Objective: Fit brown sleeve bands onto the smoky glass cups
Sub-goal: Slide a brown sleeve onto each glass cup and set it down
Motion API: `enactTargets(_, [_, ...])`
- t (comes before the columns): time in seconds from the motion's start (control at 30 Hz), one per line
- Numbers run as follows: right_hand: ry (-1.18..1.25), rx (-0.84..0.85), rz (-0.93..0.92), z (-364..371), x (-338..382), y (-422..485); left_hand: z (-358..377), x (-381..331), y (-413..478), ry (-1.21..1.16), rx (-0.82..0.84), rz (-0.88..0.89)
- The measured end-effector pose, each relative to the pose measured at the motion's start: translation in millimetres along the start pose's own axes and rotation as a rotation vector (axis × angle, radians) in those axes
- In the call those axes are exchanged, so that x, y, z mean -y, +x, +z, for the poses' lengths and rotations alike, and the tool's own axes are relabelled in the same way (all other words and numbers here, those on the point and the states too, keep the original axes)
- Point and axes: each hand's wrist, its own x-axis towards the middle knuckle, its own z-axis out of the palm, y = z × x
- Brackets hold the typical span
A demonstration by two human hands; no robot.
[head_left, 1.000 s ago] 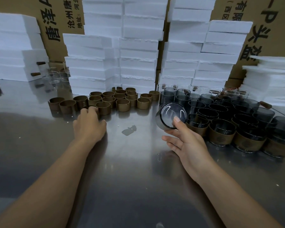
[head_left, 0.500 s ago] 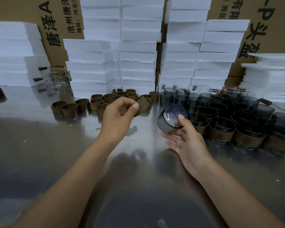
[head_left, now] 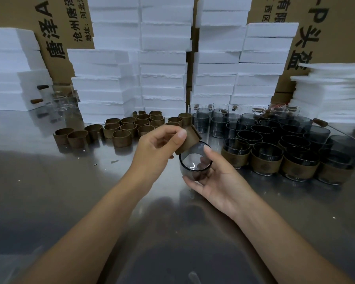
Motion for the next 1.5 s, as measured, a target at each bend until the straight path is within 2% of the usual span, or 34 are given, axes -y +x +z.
enactTargets(0.4, [0.04, -0.016, 0.041, 0, 1, 1, 2, 0, -2, 0.104, 0.101, 0.055])
enactTargets(0.67, [0.038, -0.005, 0.022, 3, 1, 0, 12, -9, -8, -0.028, 0.042, 0.049])
enactTargets(0.77, [0.022, 0.009, 0.004, 4, 2, -1, 13, -10, -9, -0.097, 0.068, 0.057])
enactTargets(1.17, [0.012, 0.018, 0.01, 5, 5, -3, 16, -8, -11, -0.055, 0.092, 0.048])
enactTargets(1.27, [0.019, 0.008, -0.01, 5, 6, -3, 18, -3, -10, -0.063, 0.043, -0.029])
enactTargets(1.33, [0.025, 0.005, -0.031, 4, 7, -2, 20, 0, -9, -0.112, 0.023, -0.164])
enactTargets(1.43, [0.036, 0.004, -0.046, 3, 7, -3, 24, 2, -9, -0.195, 0.102, -0.339])
enactTargets(1.5, [0.033, 0.013, -0.051, 2, 6, -3, 25, 2, -10, -0.262, 0.139, -0.38])
